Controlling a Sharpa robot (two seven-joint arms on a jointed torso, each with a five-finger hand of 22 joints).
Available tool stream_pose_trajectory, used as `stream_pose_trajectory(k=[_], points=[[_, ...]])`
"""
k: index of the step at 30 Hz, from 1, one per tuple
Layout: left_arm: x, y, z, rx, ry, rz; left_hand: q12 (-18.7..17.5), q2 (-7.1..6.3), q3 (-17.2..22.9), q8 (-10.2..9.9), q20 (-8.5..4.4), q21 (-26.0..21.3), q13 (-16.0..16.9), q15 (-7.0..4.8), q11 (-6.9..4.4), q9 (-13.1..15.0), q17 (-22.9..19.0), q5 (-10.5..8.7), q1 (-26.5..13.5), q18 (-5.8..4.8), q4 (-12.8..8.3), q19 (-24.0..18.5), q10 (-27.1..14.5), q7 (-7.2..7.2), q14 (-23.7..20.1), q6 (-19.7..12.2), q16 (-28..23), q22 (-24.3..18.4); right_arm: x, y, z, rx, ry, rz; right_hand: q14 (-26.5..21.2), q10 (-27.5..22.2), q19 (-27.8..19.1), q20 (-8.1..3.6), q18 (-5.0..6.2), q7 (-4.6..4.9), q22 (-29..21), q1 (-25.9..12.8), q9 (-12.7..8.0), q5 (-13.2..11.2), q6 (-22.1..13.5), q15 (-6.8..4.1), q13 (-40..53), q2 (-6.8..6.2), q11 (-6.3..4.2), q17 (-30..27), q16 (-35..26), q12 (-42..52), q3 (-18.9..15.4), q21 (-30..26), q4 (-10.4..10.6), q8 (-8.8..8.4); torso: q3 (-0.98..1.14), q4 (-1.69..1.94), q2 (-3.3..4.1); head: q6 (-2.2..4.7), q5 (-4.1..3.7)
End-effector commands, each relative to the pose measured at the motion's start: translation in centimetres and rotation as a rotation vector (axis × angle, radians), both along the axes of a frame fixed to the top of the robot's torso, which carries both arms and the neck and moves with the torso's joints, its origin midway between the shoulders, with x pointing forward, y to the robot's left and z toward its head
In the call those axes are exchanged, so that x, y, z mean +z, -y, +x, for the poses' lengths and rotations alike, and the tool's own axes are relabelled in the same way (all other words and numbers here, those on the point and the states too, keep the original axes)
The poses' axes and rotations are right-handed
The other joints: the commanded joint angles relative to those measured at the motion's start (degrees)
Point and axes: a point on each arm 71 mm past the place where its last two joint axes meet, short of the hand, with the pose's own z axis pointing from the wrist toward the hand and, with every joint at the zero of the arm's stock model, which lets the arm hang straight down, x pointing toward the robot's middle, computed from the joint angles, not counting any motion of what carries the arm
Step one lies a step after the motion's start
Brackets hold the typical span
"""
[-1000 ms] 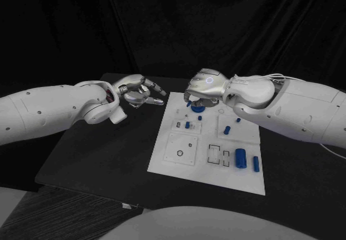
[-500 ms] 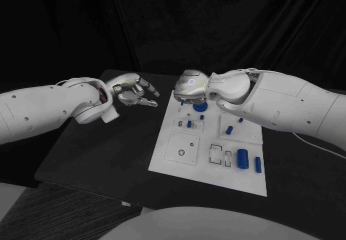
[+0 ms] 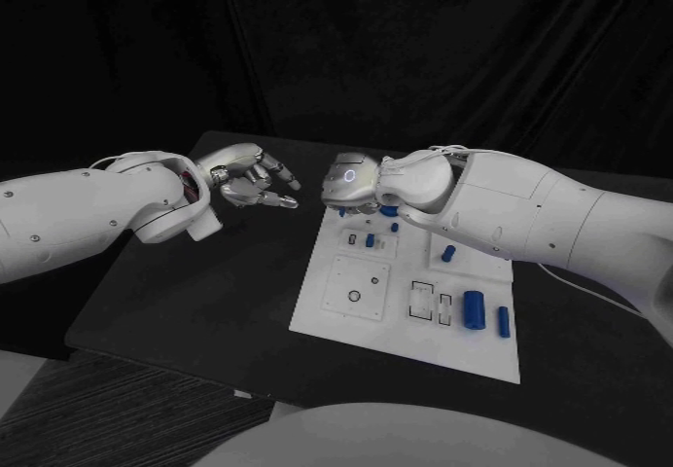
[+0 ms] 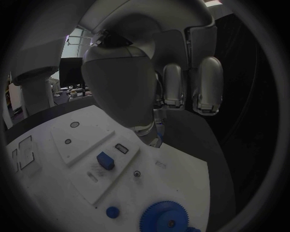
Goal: Assemble the parts on the task board
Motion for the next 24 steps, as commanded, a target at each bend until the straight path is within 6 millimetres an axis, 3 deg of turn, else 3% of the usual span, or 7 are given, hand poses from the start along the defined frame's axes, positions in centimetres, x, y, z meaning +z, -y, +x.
stream_pose_trajectory(k=[1, 7, 24], points=[[0.1, 0.0, 0.1, 0.008, 0.005, 0.011, 1.24, 0.68, -1.40, 0.81, -0.09, 0.00, 15.38, 0.23, 0.21, -0.65, 15.93, 1.18, 0.15, -0.07, 0.35, 0.70, 5.87, -0.07, 5.95, 0.21, 1.02, 12.56, -0.5, 0.0, 0.1, -0.013, 0.016, -0.023, 6.18, 6.07, 3.37, 0.58, -1.09, -0.16, 14.27, -0.37, 1.76, -0.21, -0.27, 0.32, 15.12, 1.79, 0.13, 15.70, 0.97, 0.95, 1.01, 1.40, -0.59, 0.12, -0.07, 0.12, -0.09, -0.01, 0.08], [0.1, 0.0, 0.0, 0.014, -0.006, 0.018, 1.24, 0.73, -1.43, 0.85, -0.11, -0.02, 15.38, 0.21, 0.19, -0.68, 15.93, 1.23, 0.16, -0.07, 0.40, 0.69, 5.87, -0.09, 5.95, 0.30, 1.02, 12.55, -1.1, 0.3, 0.7, -0.054, 0.019, -0.020, 6.18, 6.07, 3.39, 0.61, -1.11, -0.14, 14.29, -0.47, 1.77, -0.26, -0.37, 0.35, 15.12, 1.82, 0.14, 15.70, 0.97, 0.95, 1.03, 1.46, -0.65, 0.02, -0.09, -0.03, -0.24, -0.01, 0.09], [-0.1, 0.3, 0.0, 0.008, -0.022, 0.024, 1.24, 1.08, -1.51, 1.02, -0.19, -0.04, 15.38, 0.12, 0.10, -0.80, 15.93, 1.55, 0.18, -0.06, 0.73, 0.72, 5.87, -0.18, 5.95, 0.72, 1.02, 12.54, -1.7, 1.1, 1.6, -0.113, 0.030, -0.014, 6.18, 6.07, 3.34, 0.67, -1.11, -0.18, 14.28, -0.93, 1.85, -0.71, -0.62, 0.39, 15.12, 2.00, 0.14, 15.70, 0.97, 0.95, 1.06, 1.45, -0.81, -0.29, -0.17, 0.01, -0.58, -0.01, -0.08]])
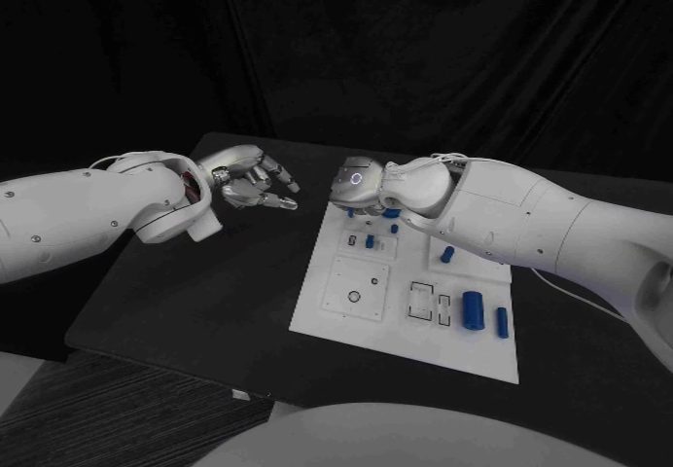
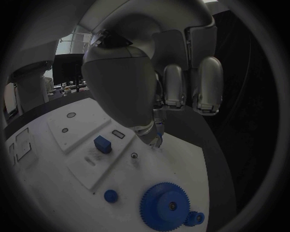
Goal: Assemble the parts on the task board
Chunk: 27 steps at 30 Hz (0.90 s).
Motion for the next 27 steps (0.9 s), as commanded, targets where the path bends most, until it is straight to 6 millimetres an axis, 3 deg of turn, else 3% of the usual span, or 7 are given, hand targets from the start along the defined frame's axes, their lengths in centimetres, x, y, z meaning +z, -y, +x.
stream_pose_trajectory(k=[1, 11, 19, 27], points=[[0.09, 0.19, -0.01, -0.010, -0.005, 0.002, 1.24, 0.77, -1.51, 1.02, -0.19, -0.04, 15.38, 0.13, 0.11, -0.73, 15.93, 0.92, -0.11, -0.06, 0.72, 0.72, 5.87, -0.17, 5.95, 0.68, 1.02, 12.54, -0.10, 0.04, 0.21, -0.029, 0.021, 0.002, 6.40, 6.07, 3.34, 0.66, -1.11, 0.15, 14.29, -0.71, 1.81, -0.71, -0.27, 0.16, 15.12, 1.78, 0.14, 15.70, 0.97, 0.95, 1.06, 1.45, -0.80, -0.29, 0.00, 0.01, -0.07, -0.01, -0.02], [0.02, 0.31, 0.02, -0.013, -0.014, 0.006, 1.24, 0.94, -1.54, 1.09, -0.22, -0.08, 15.38, 0.09, 0.08, -0.79, 15.93, 1.04, -0.13, -0.05, 0.88, 0.71, 5.87, -0.21, 5.95, 0.86, 1.02, 12.53, -0.41, 0.26, 0.42, -0.039, 0.022, 0.006, 6.40, 6.07, 3.31, 0.69, -1.11, -0.19, 14.29, -1.25, 1.87, -1.30, -0.79, 0.14, 15.12, 1.96, 0.06, 15.70, 0.97, 0.95, 1.06, 1.46, -0.95, -0.74, 0.01, -0.17, -0.23, -0.01, 0.09], [-0.04, 0.32, 0.04, -0.013, -0.020, 0.009, 1.24, 0.99, -1.57, 1.12, -0.23, -0.13, 15.38, 0.08, 0.07, -0.80, 15.93, 1.06, -0.14, -0.04, 0.94, 0.69, 5.87, -0.23, 5.95, 0.94, 1.02, 12.52, -0.69, 0.37, 0.47, -0.039, 0.025, 0.014, 6.40, 6.07, 3.15, 0.69, -1.05, -0.95, 14.23, -2.14, 1.77, -2.06, -2.46, 0.07, 15.12, 2.19, -0.10, 15.70, 0.97, 0.95, 1.15, 1.29, -1.26, -1.94, -0.05, -0.03, -0.28, -0.01, -0.04], [-0.11, 0.38, 0.13, -0.014, -0.028, 0.013, 1.24, 1.02, -1.59, 1.15, -0.24, -0.12, 15.38, 0.08, 0.06, -0.82, 15.93, 1.06, -0.16, -0.04, 0.99, 0.70, 5.87, -0.24, 5.95, 1.01, 1.02, 12.52, -0.84, 0.46, 0.49, -0.036, 0.030, 0.025, 6.40, 6.07, 3.03, 0.68, -1.01, -1.46, 14.17, -2.69, 1.95, -3.12, -2.44, 0.05, 15.12, 2.54, -0.11, 15.70, 0.97, 0.95, 1.20, 1.13, -1.33, -2.03, -0.09, 0.01, -0.32, -0.01, 0.01]])
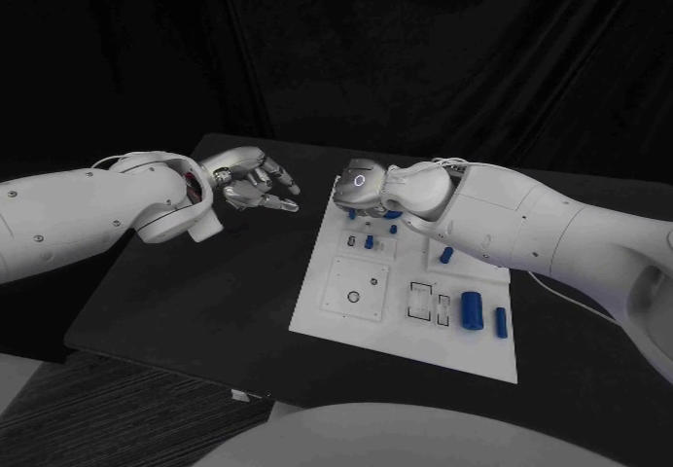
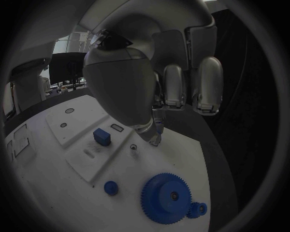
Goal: Assemble the parts on the task board
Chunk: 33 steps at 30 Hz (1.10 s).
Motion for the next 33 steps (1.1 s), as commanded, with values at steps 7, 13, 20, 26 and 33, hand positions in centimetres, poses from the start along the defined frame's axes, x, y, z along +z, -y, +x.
stream_pose_trajectory(k=[7, 13, 20, 26, 33], points=[[0.00, 0.13, 0.08, -0.011, -0.014, 0.006, 1.24, 1.05, -1.61, 1.18, -0.25, -0.16, 15.38, 0.07, 0.05, -0.62, 15.93, 1.03, -0.18, -0.03, 1.03, 0.69, 5.88, -0.07, 5.95, 0.90, 1.02, 12.51, 0.00, 0.03, 0.02, -0.002, 0.030, 0.026, 6.40, 6.07, 2.96, 0.67, -0.98, -0.39, 14.14, -1.02, 1.32, -0.99, 0.00, 0.05, 15.11, 0.86, -0.10, 15.70, 0.97, 0.95, 0.51, 1.04, -0.69, -0.47, -0.05, 0.08, -0.08, -0.01, 0.19], [-0.03, 0.14, 0.10, -0.012, -0.018, 0.007, 1.24, 1.05, -1.61, 1.18, -0.25, -0.16, 15.38, 0.07, 0.05, -0.62, 15.93, 1.03, -0.18, -0.03, 1.03, 0.69, 5.88, -0.07, 5.95, 0.90, 1.02, 12.51, -0.04, 0.13, 0.05, -0.006, 0.031, 0.027, 6.40, 6.07, 2.96, 0.68, -0.98, -0.48, 14.14, -1.10, 1.34, -1.20, -0.06, 0.05, 15.11, 0.84, -0.09, 15.70, 0.97, 0.95, 0.48, 1.04, -0.74, -0.52, -0.06, 0.07, -0.11, -0.01, 0.18], [-0.07, 0.18, 0.13, -0.015, -0.022, 0.009, 1.24, 1.09, -1.67, 1.24, -0.27, -0.16, 15.38, 0.05, 0.03, -0.64, 15.93, 0.98, -0.20, -0.04, 1.12, 0.69, 5.88, -0.10, 5.95, 1.04, 1.02, 12.51, -0.09, 0.20, 0.07, -0.009, 0.029, 0.025, 6.40, 6.07, 2.93, 0.68, -0.98, -0.56, 14.13, -1.25, 1.34, -1.54, -0.33, 0.06, 15.11, 0.79, -0.08, 15.70, 0.97, 0.95, 0.43, 1.03, -0.84, -0.69, -0.07, 0.07, -0.15, -0.01, 0.07], [-0.13, 0.21, 0.14, -0.017, -0.029, 0.011, 1.24, 1.10, -1.70, 1.26, -0.28, -0.28, 15.38, 0.05, 0.02, -0.66, 15.93, 0.97, -0.21, -0.01, 1.14, 0.63, 5.88, -0.11, 5.95, 1.09, 1.02, 12.47, -0.13, 0.22, 0.04, -0.008, 0.027, 0.023, 6.40, 6.07, 2.93, 0.68, -0.98, -1.46, 14.14, -1.79, 1.04, -1.66, -2.32, 0.06, 15.11, 0.47, -0.02, 15.70, 0.97, 0.95, 0.38, 1.06, -1.18, -1.75, -0.07, 0.06, -0.17, -0.01, 0.08], [-0.19, 0.21, 0.16, -0.019, -0.036, 0.014, 1.24, 1.11, -1.72, 1.28, -0.28, -0.33, 15.38, 0.04, 0.01, -0.67, 15.93, 0.98, -0.22, 0.00, 1.17, 0.61, 5.88, -0.12, 5.95, 1.15, 1.02, 12.45, -0.15, 0.23, 0.02, -0.009, 0.025, 0.021, 6.40, 6.07, 2.92, 0.68, -0.98, -1.57, 14.14, -1.91, 0.96, -1.68, -2.72, 0.06, 15.11, 0.42, -0.01, 15.70, 0.97, 0.95, 0.40, 1.06, -1.23, -1.85, -0.08, 0.04, -0.19, -0.01, -0.06]])
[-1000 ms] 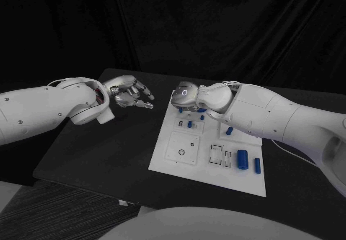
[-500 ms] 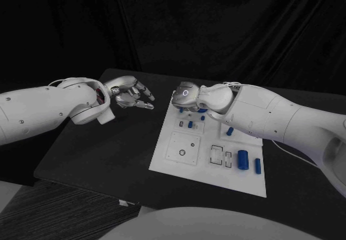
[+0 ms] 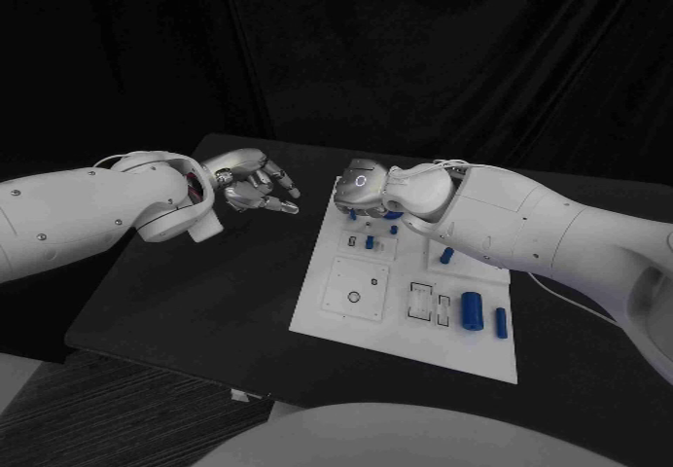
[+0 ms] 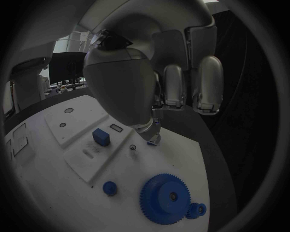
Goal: Assemble the parts on the task board
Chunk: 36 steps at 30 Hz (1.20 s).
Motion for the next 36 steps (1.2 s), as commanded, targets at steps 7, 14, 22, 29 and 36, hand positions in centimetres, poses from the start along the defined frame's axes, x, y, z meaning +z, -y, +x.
stream_pose_trajectory(k=[7, 14, 22, 29, 36], points=[[-0.01, 0.25, 0.05, -0.018, -0.016, 0.004, 1.24, 1.11, -1.08, 0.68, -0.29, -0.39, 15.38, 0.02, 0.00, -0.65, 15.93, 1.02, -0.23, 0.02, 0.53, 0.58, 5.88, -0.24, 5.95, 0.78, 1.02, 12.44, -0.03, -0.02, -0.08, -0.003, 0.016, 0.007, 6.40, 6.07, 2.56, 0.30, -0.99, 0.12, 14.14, -1.79, 0.74, -0.43, -0.69, 0.06, 15.11, 0.13, 0.00, 15.70, 0.97, 0.95, -0.43, 1.08, -0.45, -1.17, -0.01, -0.03, -0.04, -0.01, -0.11], [-0.06, 0.20, 0.04, -0.018, -0.022, 0.007, 1.24, 1.13, -1.14, 0.76, -0.32, -0.42, 15.38, 0.00, -0.04, -0.68, 15.93, 1.12, -0.22, 0.02, 0.59, 0.57, 5.88, -0.28, 5.95, 0.98, 1.02, 12.43, -0.04, 0.00, -0.09, -0.002, 0.016, 0.008, 6.40, 6.07, 2.55, 0.31, -0.99, 0.04, 14.14, -1.95, 0.96, -0.30, 0.05, 0.07, 15.11, 0.17, 0.02, 15.70, 0.97, 0.95, -0.39, 1.07, -0.57, -0.70, -0.04, -0.02, -0.04, -0.01, -0.06], [-0.11, 0.19, 0.04, -0.019, -0.030, 0.010, 1.24, 1.13, -1.14, 0.76, -0.32, -0.42, 15.38, 0.00, -0.04, -0.68, 15.93, 1.12, -0.22, 0.02, 0.59, 0.57, 5.88, -0.28, 5.95, 0.98, 1.02, 12.43, -0.03, 0.06, -0.08, -0.002, 0.018, 0.011, 6.40, 6.07, 2.57, 0.31, -1.00, 0.05, 14.15, -1.98, 1.01, -0.31, 0.18, 0.07, 15.11, 0.14, 0.03, 15.70, 0.97, 0.95, -0.39, 1.11, -0.62, -0.62, -0.03, 0.01, -0.05, -0.01, -0.14], [-0.16, 0.20, 0.05, -0.021, -0.036, 0.012, 1.24, 1.12, -1.20, 0.83, -0.34, -0.44, 15.38, -0.02, -0.06, -0.70, 15.93, 1.17, -0.20, 0.03, 0.62, 0.57, 5.88, -0.31, 5.95, 1.14, 1.02, 12.42, -0.02, 0.24, -0.03, -0.004, 0.020, 0.013, 6.40, 6.07, 2.56, 0.31, -0.99, 0.02, 14.14, -1.96, 1.07, -0.31, 0.34, 0.07, 15.11, 0.13, 0.03, 15.70, 0.97, 0.95, -0.37, 1.10, -0.70, -0.54, -0.01, 0.01, -0.08, -0.01, -0.21], [-0.22, 0.17, 0.07, -0.022, -0.041, 0.015, 1.24, 1.12, -1.22, 0.85, -0.34, -0.55, 15.38, -0.03, -0.08, -0.71, 15.93, 1.22, -0.17, 0.05, 0.62, 0.51, 5.88, -0.33, 5.95, 1.21, 1.02, 12.39, -0.02, 0.32, -0.01, -0.006, 0.021, 0.014, 6.40, 6.07, 2.54, 0.31, -0.99, -0.16, 14.14, -1.90, 1.03, -0.26, -0.12, 0.07, 15.11, -0.07, 0.04, 15.70, 0.97, 0.95, -0.34, 1.08, -0.96, -0.78, -0.03, 0.00, -0.09, -0.01, -0.19]])
